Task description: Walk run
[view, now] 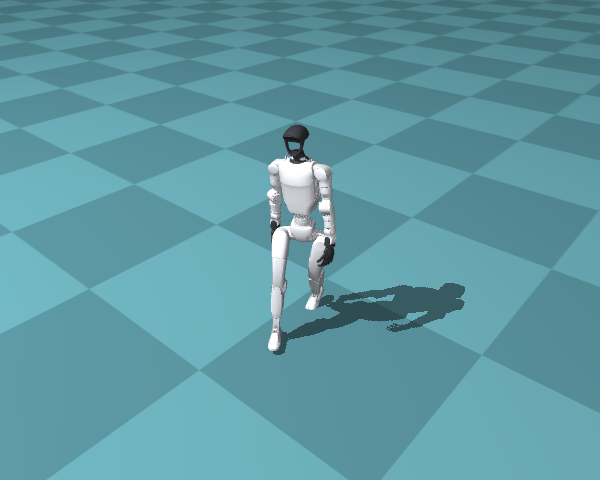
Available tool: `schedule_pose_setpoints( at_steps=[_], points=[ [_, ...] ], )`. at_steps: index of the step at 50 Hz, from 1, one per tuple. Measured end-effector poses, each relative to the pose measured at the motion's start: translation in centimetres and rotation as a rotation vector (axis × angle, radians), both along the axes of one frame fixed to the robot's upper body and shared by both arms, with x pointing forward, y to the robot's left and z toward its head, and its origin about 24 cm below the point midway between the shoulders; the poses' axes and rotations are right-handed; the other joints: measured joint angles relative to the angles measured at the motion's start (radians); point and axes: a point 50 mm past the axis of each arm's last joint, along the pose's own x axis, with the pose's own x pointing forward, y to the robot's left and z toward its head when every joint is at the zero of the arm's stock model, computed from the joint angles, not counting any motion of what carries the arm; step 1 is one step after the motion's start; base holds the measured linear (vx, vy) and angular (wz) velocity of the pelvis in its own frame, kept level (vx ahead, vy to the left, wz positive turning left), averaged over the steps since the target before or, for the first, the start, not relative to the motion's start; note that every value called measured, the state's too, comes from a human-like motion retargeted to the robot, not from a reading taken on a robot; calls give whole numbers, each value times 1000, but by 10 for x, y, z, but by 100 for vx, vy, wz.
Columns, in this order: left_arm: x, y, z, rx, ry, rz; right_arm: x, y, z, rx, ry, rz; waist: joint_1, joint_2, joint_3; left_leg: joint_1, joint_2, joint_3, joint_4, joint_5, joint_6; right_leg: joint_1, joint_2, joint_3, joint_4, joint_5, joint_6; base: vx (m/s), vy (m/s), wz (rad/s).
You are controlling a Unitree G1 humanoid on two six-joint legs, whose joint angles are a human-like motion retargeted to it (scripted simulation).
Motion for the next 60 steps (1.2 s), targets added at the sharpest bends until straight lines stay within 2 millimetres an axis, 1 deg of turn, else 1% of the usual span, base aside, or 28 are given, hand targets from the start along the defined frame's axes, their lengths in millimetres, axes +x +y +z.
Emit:
schedule_pose_setpoints(
  at_steps=[2,5,6,7,11,17,20,22,23,25,26,27,30,32,33,35,38,40,43,46,48,50,52,55,56,57,58,60],
  points=[
    [-41,-2,-2,21,160,39,10,-4,0,-7,-52,-91,-6,2,-13,-69,21,92,149,160,-174,23,-25,-41,43,-49,-54,111,-1,114],
    [-79,-5,0,-28,294,27,37,-8,0,-5,-143,-201,-12,-63,-37,-219,8,323,394,293,-193,73,-176,-148,71,-112,-50,82,-6,126],
    [-97,-6,2,-43,329,1,40,-3,-1,7,-164,-227,9,-71,-38,-267,33,283,468,227,-190,123,-116,-123,41,-123,-87,95,-80,47],
    [-112,-7,4,-56,356,-26,45,1,-2,15,-189,-249,31,-81,-36,-320,52,268,533,165,-166,166,-76,-107,17,-132,-112,95,-74,23],
    [-144,-2,10,-37,395,-97,83,-1,1,22,-336,-271,143,-146,-12,-545,115,452,607,-50,63,283,-87,-156,-44,-147,-133,85,-31,14],
    [-184,11,22,48,500,-3,134,-19,15,-6,-504,-161,236,-148,13,-753,165,535,228,-167,264,435,-5,-240,-94,-220,-150,85,-25,54],
    [-200,8,29,49,562,136,144,-28,20,-31,-506,-80,276,-165,0,-804,155,609,-38,-163,318,495,20,-248,-103,-241,-160,95,-22,12],
    [-210,6,32,46,608,243,142,-29,19,-42,-480,-38,284,-185,-20,-803,117,632,-178,-189,331,528,27,-270,-100,-214,-151,125,-30,14],
    [-214,4,34,45,626,296,138,-28,18,-43,-460,-18,293,-206,-29,-784,124,688,-219,-220,331,543,23,-264,-92,-187,-143,120,-45,-26],
    [-215,3,35,37,642,390,128,-23,14,-31,-416,25,325,-251,-42,-762,170,715,-198,-177,331,570,27,-242,-67,-97,-132,118,-50,-78],
    [-215,1,35,30,641,418,118,-19,10,-19,-379,42,347,-268,-51,-747,179,762,-162,-178,331,587,4,-234,-47,-19,-93,140,-12,-98],
    [-214,0,34,25,637,440,106,-14,7,-6,-340,59,362,-280,-61,-737,181,773,-132,-172,331,601,-13,-234,-24,71,-55,155,19,-75],
    [-197,2,27,32,574,444,63,6,-1,49,-213,94,319,-272,-98,-751,164,582,-30,-203,331,599,3,-255,93,407,23,136,-2,52],
    [-167,6,17,44,489,386,30,12,-1,82,-87,81,263,-277,-62,-684,106,517,39,-285,331,504,10,-216,441,442,78,120,-13,163],
    [-146,7,12,55,429,350,14,15,-1,105,-5,70,241,-273,-44,-629,93,530,48,-317,331,463,1,-236,584,442,86,118,-7,133],
    [-97,12,3,93,273,277,-18,29,0,183,152,57,240,-178,-37,-540,167,505,-1,-338,331,417,116,-227,564,442,51,103,4,65],
    [-11,8,-1,122,-52,129,-44,42,3,257,204,46,217,-124,-9,-432,151,458,-60,-358,331,279,133,-190,639,264,31,102,6,106],
    [43,4,8,126,-266,28,-58,51,6,293,205,41,159,-91,5,-342,129,414,-126,-361,331,196,94,-209,624,152,24,87,-4,203],
    [110,0,33,125,-529,-93,-80,59,11,328,245,39,66,-61,13,-245,100,329,-178,-381,329,94,-48,-277,483,34,18,98,-23,187],
    [155,1,60,127,-707,-184,-100,61,17,338,319,37,18,-81,13,-151,61,296,-196,-426,317,37,-179,-307,239,26,6,95,-36,105],
    [173,3,74,134,-783,-232,-107,61,20,341,365,34,-10,-95,16,-87,48,271,-197,-456,300,-4,-209,-250,87,-16,-28,103,-47,86],
    [182,7,81,148,-814,-266,-109,60,21,343,385,34,-27,-86,17,-31,64,247,-196,-479,271,-35,-184,-110,-72,-51,-34,102,-50,47],
    [179,10,77,164,-784,-276,-105,57,20,340,371,38,-5,-70,3,4,88,264,-189,-477,232,-45,-156,-35,-187,-79,14,109,-55,-3],
    [153,13,57,180,-660,-263,-95,48,16,303,344,50,-22,-73,-20,50,94,253,-142,-387,159,-59,-154,-75,-75,-67,31,114,-61,43],
    [137,14,47,182,-598,-248,-90,44,15,281,335,56,-34,-79,-35,57,97,250,-117,-310,124,-56,-191,-197,-34,-18,68,125,-73,59],
    [118,14,37,182,-531,-231,-84,41,13,258,323,63,-48,-79,-47,59,105,247,-84,-217,91,-48,-199,-232,1,12,84,122,-71,69],
    [94,15,27,177,-449,-209,-77,38,11,234,306,71,-63,-69,-51,54,124,244,-34,-94,62,-31,-150,-89,24,6,56,113,-62,67],
    [42,11,9,148,-257,-171,-58,29,7,189,249,79,-89,-48,-34,6,165,227,148,146,-3,5,-136,-67,82,-20,-2,115,-58,63]
  ],
)
